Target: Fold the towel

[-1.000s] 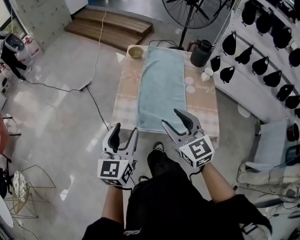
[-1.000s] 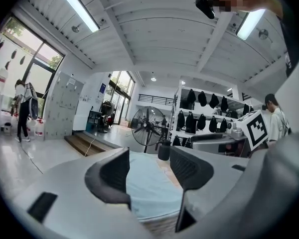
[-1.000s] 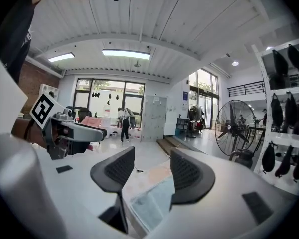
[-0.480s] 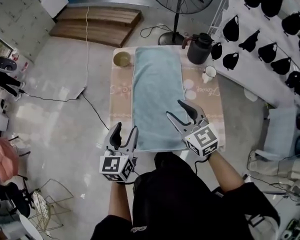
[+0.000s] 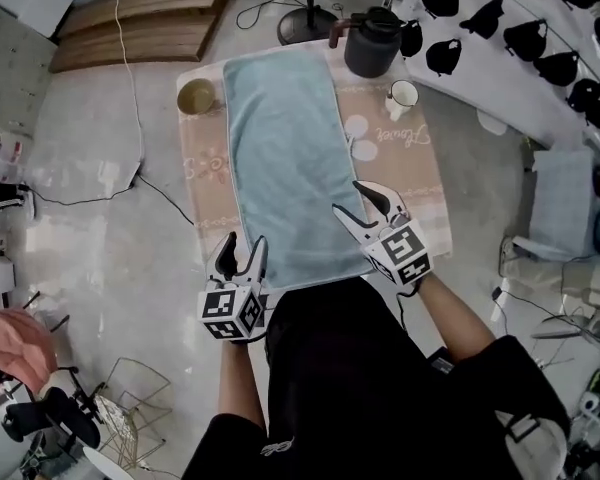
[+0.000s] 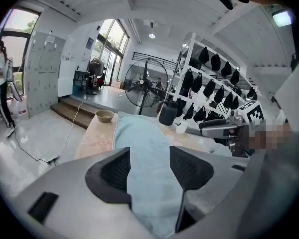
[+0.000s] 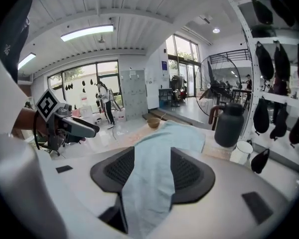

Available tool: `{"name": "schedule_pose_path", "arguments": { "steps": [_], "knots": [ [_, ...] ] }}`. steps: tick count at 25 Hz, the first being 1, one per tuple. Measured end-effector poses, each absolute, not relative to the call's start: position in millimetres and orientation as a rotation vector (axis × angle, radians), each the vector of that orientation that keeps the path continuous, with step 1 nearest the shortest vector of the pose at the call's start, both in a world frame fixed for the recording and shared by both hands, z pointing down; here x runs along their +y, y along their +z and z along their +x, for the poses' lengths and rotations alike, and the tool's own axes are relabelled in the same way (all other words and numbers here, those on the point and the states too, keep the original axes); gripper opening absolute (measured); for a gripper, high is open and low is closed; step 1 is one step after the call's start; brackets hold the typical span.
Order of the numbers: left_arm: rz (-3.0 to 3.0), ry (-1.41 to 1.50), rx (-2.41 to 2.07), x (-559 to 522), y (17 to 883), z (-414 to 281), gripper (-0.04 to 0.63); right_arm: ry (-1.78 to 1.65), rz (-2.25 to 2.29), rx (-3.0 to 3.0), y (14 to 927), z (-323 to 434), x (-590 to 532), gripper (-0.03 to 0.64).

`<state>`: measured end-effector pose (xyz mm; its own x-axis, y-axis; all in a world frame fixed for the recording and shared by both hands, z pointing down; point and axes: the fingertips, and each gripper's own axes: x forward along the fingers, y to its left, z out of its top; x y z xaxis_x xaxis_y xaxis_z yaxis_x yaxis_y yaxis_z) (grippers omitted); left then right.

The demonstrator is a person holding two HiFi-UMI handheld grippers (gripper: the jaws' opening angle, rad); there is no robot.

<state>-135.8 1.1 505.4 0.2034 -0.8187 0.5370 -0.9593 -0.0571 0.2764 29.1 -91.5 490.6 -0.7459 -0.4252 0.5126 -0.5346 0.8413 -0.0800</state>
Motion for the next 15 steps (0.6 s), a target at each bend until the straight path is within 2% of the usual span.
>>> {"name": "schedule_pose_path", "arguments": {
  "steps": [15],
  "knots": [
    [1.834, 0.501, -1.431, 82.5, 600.7, -116.5, 0.236, 0.503, 0.795, -2.299, 583.6, 80.1, 0.7, 0.206]
  ]
}}
